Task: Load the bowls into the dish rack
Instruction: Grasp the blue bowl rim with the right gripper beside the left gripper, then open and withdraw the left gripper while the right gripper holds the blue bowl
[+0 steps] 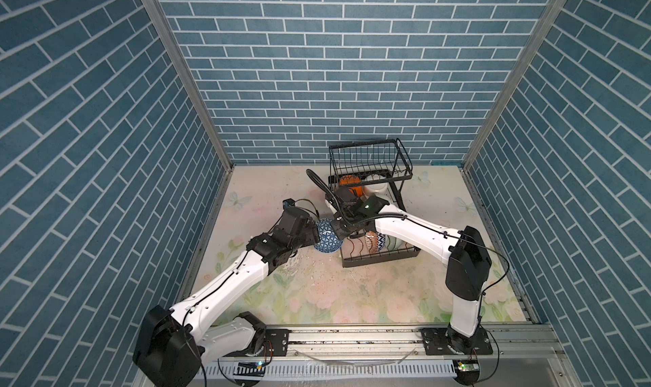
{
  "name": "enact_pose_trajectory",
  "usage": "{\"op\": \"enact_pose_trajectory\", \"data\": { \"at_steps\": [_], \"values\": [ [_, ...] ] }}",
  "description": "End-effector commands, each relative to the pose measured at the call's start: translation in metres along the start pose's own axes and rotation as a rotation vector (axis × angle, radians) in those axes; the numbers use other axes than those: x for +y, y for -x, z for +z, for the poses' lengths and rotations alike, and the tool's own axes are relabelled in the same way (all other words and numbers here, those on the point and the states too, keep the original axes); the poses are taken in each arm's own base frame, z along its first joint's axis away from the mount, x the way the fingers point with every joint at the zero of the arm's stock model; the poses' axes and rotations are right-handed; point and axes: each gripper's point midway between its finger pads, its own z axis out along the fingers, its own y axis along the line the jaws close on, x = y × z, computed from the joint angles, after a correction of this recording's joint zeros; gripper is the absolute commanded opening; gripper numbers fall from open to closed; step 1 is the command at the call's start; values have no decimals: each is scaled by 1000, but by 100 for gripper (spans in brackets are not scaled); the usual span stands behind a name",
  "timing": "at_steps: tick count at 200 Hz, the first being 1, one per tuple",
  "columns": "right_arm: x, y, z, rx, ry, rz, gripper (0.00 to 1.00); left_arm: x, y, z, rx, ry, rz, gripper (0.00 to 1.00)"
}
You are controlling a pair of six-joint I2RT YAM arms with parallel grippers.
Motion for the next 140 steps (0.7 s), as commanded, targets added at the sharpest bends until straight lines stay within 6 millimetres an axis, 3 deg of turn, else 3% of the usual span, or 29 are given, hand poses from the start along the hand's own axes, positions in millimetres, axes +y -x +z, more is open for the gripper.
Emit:
{"op": "enact_pose_trajectory", "data": {
  "at_steps": [1, 54, 140],
  "values": [
    [-10, 16, -17, -54, -60, -6, 0, 7, 1, -5, -24, 25, 4, 96],
    [-26, 18, -32, -77, -213, -66, 0, 21, 0, -13, -59, 57, 6, 100],
    [-54, 26, -72, -141, -375, -101, 0, 36, -6, -8, -67, 41, -47, 100]
  ]
}}
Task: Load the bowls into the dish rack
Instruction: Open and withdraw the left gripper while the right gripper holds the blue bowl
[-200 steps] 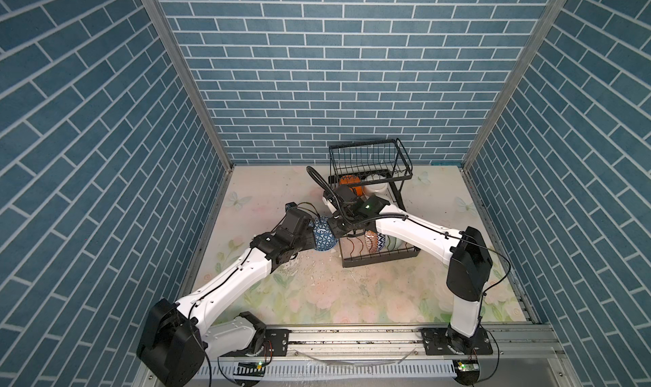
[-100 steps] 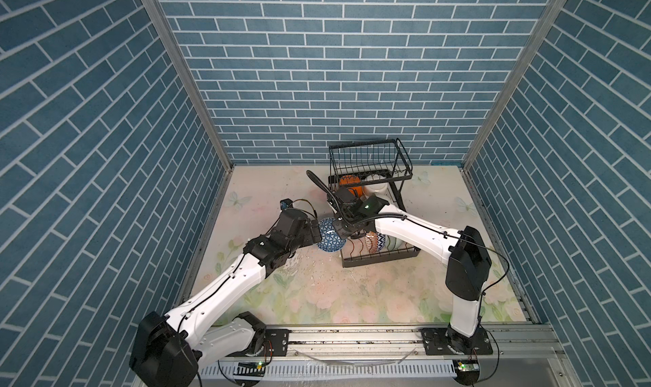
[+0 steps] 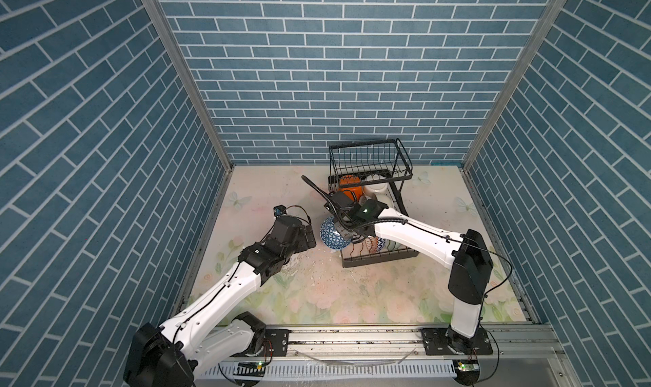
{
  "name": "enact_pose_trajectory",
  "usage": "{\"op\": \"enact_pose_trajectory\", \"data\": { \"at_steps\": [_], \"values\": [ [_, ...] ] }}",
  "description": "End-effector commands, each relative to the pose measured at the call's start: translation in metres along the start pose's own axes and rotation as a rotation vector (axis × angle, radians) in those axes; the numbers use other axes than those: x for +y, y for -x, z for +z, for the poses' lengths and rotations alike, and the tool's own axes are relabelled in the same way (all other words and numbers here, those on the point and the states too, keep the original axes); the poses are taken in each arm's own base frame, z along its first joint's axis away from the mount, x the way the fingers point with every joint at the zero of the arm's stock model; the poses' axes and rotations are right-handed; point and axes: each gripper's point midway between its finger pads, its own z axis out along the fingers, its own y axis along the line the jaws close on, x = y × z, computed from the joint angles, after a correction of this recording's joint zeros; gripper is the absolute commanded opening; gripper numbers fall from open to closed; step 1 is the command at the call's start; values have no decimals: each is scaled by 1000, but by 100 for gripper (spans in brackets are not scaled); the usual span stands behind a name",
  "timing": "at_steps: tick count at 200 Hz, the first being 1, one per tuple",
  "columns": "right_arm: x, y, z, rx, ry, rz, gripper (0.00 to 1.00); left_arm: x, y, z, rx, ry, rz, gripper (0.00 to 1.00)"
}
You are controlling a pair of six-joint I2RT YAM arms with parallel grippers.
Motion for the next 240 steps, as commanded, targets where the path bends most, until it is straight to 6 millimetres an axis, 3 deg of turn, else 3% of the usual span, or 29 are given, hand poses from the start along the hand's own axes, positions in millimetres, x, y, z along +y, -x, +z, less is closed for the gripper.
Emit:
{"op": "enact_pose_trajectory", "data": {
  "at_steps": [1, 29, 41, 89, 187, 240],
  "values": [
    [-35, 25, -40, -102, -97, 28, 0, 3, 3, -1, -20, -12, -20, 100],
    [-55, 21, -45, -98, -217, 17, 0, 7, 7, 0, -29, -5, -32, 100],
    [-64, 18, -45, -88, -277, 6, 0, 14, -2, 6, -11, 9, -32, 100],
    [-77, 8, -43, -68, -441, -43, 0, 22, -1, 12, -11, 8, -67, 100],
    [-53, -18, -8, 14, -516, -120, 0, 37, 3, 16, -16, 28, -100, 100],
    [-52, -34, -1, 39, -564, -119, 0, 43, 1, 18, -12, 31, -112, 100]
  ]
}}
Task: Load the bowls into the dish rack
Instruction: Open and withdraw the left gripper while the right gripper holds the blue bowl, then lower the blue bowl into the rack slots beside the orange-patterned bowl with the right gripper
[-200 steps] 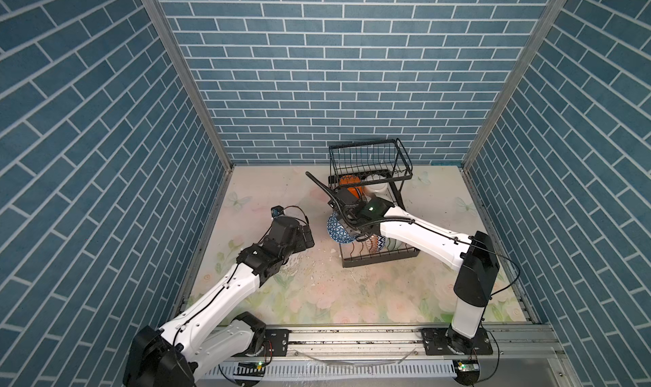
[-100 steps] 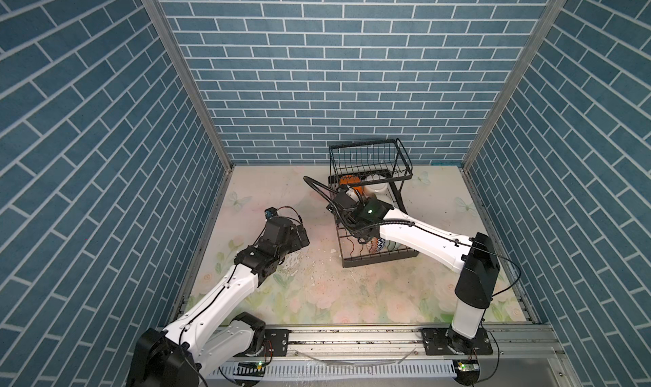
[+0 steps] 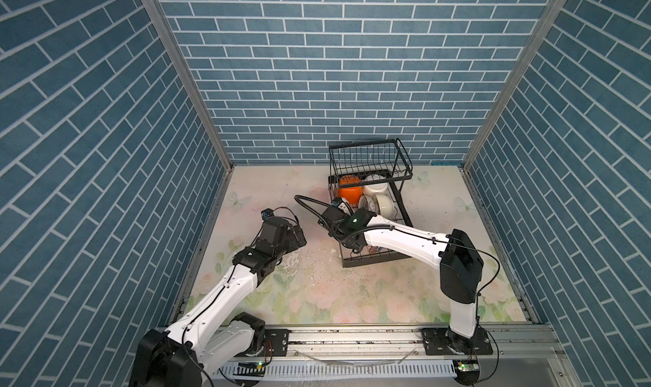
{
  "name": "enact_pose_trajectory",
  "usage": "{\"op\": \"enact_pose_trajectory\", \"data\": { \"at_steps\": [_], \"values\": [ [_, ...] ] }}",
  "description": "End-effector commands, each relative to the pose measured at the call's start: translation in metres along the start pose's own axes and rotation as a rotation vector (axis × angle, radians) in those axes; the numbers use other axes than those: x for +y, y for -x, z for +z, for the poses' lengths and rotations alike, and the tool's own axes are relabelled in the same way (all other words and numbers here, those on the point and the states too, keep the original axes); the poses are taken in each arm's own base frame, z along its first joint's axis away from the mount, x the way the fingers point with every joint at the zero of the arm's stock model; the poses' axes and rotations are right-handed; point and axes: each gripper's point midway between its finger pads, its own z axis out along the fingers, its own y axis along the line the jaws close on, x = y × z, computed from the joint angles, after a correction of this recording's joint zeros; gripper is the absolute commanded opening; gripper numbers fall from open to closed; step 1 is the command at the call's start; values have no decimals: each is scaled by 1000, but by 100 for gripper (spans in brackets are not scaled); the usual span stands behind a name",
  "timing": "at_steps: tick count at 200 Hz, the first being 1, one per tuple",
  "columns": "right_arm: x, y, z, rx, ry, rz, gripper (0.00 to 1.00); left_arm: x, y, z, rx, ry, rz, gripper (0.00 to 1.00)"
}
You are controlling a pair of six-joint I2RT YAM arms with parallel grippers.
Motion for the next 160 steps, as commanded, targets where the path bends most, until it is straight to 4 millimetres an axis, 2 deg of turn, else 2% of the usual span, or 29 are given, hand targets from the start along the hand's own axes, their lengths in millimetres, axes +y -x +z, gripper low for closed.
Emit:
{"op": "enact_pose_trajectory", "data": {
  "at_steps": [1, 54, 160],
  "values": [
    [-8, -10, 2, 11, -84, 32, 0, 4, -1, 1, -2, -4, 1, 100],
    [0, -19, 11, 34, -133, 12, 0, 7, -2, 4, 4, -3, -8, 100],
    [8, -21, 22, 42, -185, -32, 0, 12, -2, 8, 10, 1, -21, 100]
  ]
}}
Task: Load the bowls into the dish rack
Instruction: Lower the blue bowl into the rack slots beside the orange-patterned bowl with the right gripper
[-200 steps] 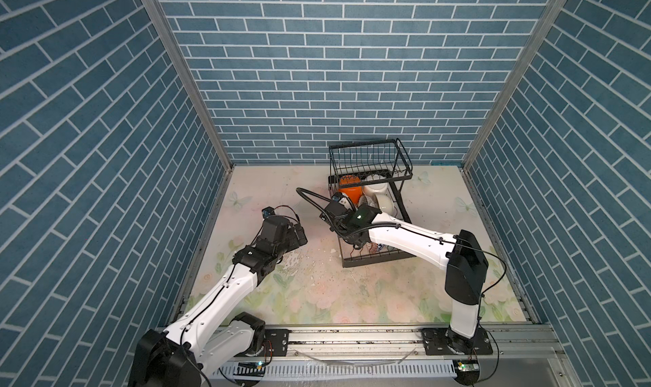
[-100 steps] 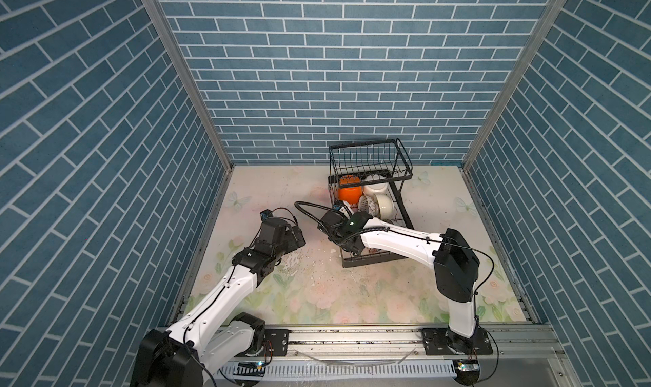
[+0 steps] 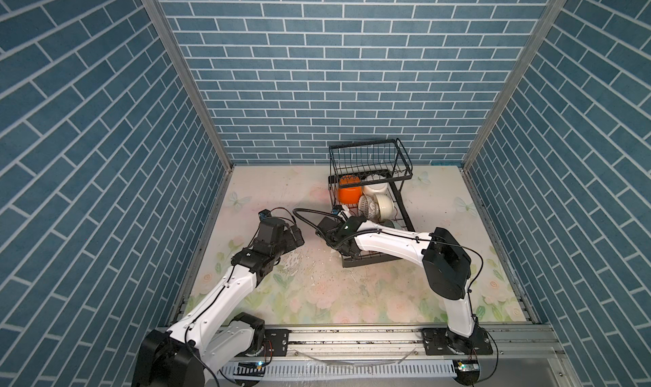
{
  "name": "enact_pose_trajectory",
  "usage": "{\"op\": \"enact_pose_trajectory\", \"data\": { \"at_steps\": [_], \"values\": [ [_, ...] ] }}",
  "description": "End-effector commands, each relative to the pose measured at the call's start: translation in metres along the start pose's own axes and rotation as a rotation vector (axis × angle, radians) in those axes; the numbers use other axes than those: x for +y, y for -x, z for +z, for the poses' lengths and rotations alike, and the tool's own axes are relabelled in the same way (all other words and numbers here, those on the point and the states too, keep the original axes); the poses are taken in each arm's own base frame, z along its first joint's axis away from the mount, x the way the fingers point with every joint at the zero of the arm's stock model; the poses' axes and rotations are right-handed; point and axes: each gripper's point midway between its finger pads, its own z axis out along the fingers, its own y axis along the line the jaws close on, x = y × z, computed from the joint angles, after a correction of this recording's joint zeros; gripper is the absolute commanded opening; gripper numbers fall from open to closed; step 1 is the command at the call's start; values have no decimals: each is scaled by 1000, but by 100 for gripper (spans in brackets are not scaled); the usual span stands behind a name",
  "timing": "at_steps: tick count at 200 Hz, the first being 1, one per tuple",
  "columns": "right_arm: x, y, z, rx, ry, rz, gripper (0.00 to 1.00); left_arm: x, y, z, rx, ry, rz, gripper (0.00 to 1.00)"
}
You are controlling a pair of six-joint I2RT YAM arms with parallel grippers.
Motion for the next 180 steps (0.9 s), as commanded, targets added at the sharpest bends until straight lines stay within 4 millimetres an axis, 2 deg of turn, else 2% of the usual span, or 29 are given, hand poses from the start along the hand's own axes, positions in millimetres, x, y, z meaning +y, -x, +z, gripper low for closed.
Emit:
{"op": "enact_pose_trajectory", "data": {
  "at_steps": [1, 88, 180],
  "values": [
    [-6, -2, 2, -4, -71, 25, 0, 5, -3, 3, 7, 9, 5, 100],
    [6, 0, 8, 8, -76, -3, 0, 8, -4, 5, 8, 10, 3, 100],
    [30, 1, -1, 12, -79, -51, 0, 12, -6, 8, 14, 4, 2, 100]
  ]
}}
